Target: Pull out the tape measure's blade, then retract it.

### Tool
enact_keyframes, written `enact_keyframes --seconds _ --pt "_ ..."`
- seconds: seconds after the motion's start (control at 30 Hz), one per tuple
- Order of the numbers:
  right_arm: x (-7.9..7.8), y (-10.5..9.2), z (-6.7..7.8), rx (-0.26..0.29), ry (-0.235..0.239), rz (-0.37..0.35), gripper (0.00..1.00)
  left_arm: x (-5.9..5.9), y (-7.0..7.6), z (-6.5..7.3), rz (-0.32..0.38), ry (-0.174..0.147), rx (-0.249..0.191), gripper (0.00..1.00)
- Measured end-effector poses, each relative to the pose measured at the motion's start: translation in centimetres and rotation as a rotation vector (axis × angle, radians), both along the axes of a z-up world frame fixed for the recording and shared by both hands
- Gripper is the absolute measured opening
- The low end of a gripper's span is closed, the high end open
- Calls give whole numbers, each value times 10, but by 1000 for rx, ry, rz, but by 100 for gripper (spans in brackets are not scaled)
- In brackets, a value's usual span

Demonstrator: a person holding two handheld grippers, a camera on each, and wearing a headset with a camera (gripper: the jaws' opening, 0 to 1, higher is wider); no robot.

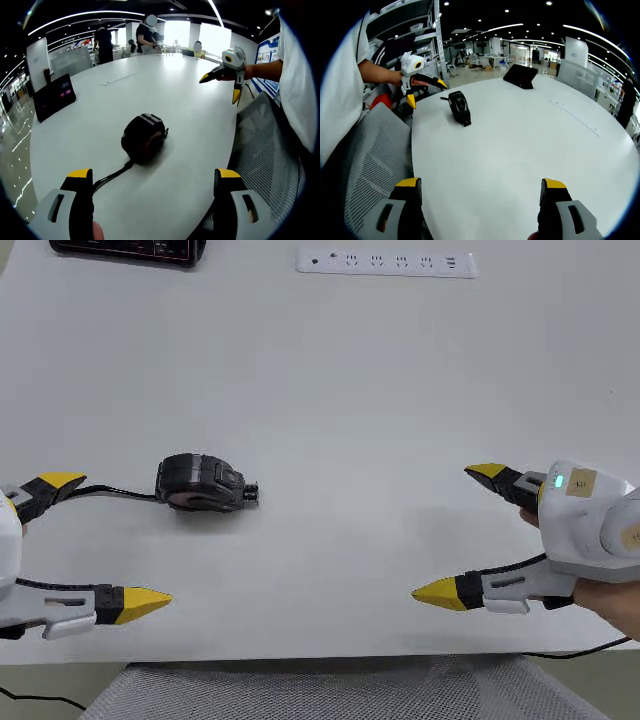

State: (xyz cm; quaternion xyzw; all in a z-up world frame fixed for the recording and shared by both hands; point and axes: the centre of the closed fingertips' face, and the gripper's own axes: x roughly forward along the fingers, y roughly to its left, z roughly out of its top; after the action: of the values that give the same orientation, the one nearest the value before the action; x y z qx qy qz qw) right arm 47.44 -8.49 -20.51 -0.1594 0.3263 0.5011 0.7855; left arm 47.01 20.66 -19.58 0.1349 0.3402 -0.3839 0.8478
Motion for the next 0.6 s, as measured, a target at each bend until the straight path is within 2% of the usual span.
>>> enact_keyframes --seconds 0.2,0.3,0.6 --pt "6 7 -1 7 -5 14 98 5 -2 1 -31 -9 19 99" --pt "7 10 -2 9 -4 23 97 11 -1 2 -31 -16 19 99" --pt "10 17 -2 3 -6 49 97 18 -7 4 -58 -30 24 97"
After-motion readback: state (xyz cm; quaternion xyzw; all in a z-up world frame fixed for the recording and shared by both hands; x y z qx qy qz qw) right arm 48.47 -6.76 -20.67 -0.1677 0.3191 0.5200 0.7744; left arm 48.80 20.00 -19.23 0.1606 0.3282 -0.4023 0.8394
